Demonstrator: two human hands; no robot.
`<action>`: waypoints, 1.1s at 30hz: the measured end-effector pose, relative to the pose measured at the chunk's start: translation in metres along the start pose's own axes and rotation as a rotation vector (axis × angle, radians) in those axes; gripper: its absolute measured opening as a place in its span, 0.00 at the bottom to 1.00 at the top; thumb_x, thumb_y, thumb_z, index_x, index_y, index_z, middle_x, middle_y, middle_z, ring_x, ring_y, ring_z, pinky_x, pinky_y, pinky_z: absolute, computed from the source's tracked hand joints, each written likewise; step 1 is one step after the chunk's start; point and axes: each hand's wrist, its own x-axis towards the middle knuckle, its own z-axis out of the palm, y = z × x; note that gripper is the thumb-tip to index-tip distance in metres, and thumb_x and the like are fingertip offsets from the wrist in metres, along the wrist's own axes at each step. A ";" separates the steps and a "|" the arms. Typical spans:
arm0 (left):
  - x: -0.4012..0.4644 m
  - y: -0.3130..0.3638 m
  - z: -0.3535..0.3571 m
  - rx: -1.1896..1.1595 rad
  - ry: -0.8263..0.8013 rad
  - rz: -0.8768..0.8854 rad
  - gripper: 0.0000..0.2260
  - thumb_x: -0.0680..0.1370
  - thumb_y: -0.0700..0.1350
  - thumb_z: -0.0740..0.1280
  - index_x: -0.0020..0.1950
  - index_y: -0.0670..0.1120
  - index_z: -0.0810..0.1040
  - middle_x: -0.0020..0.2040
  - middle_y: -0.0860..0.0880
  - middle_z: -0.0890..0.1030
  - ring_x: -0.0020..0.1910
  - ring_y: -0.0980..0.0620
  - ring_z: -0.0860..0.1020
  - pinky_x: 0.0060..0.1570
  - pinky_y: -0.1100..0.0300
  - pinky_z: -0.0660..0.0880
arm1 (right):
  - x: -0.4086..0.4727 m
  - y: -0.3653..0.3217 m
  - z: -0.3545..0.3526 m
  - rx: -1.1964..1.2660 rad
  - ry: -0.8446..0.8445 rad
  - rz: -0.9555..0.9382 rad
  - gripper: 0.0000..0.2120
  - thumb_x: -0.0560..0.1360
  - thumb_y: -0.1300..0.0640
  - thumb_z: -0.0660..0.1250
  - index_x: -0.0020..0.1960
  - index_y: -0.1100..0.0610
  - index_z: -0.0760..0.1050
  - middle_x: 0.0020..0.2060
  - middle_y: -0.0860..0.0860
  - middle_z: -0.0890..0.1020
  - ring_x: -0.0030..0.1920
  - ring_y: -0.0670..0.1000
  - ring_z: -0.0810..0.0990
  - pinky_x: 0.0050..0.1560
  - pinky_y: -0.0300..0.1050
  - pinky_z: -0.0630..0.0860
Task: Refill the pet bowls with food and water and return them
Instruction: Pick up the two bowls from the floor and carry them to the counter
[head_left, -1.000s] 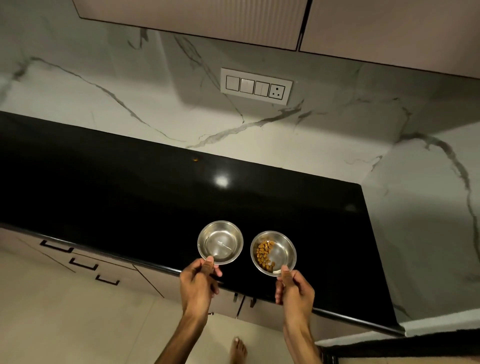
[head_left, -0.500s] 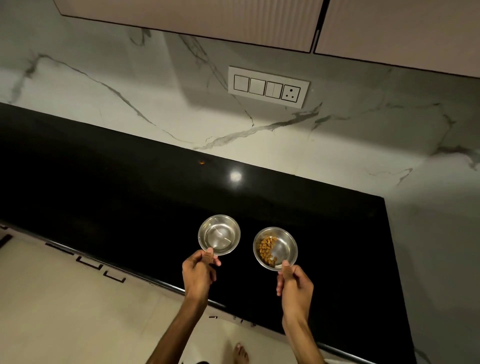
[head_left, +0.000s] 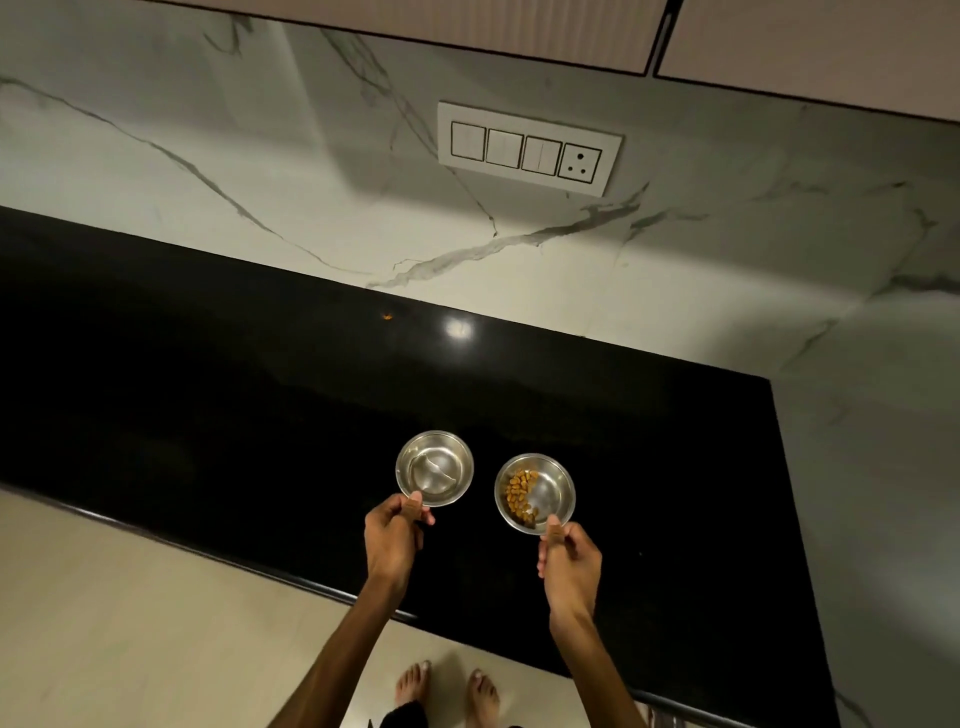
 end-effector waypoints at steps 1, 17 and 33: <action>0.005 -0.003 0.000 0.015 -0.011 -0.006 0.16 0.86 0.41 0.63 0.43 0.32 0.79 0.33 0.45 0.80 0.26 0.57 0.71 0.27 0.65 0.68 | 0.003 0.004 0.003 -0.004 0.008 0.018 0.13 0.85 0.57 0.63 0.44 0.62 0.75 0.31 0.51 0.75 0.30 0.43 0.73 0.30 0.35 0.71; 0.062 -0.036 -0.005 0.135 -0.088 -0.152 0.14 0.85 0.40 0.65 0.41 0.37 0.80 0.35 0.45 0.82 0.26 0.55 0.71 0.29 0.58 0.69 | 0.040 0.047 0.034 -0.038 0.106 0.105 0.12 0.85 0.58 0.63 0.44 0.62 0.75 0.31 0.52 0.74 0.30 0.46 0.71 0.30 0.40 0.71; 0.081 -0.052 -0.013 0.155 -0.097 -0.210 0.14 0.85 0.39 0.65 0.41 0.35 0.79 0.35 0.44 0.82 0.25 0.53 0.70 0.24 0.60 0.66 | 0.053 0.069 0.047 -0.103 0.170 0.146 0.13 0.84 0.53 0.64 0.45 0.60 0.76 0.33 0.52 0.76 0.33 0.49 0.73 0.33 0.44 0.72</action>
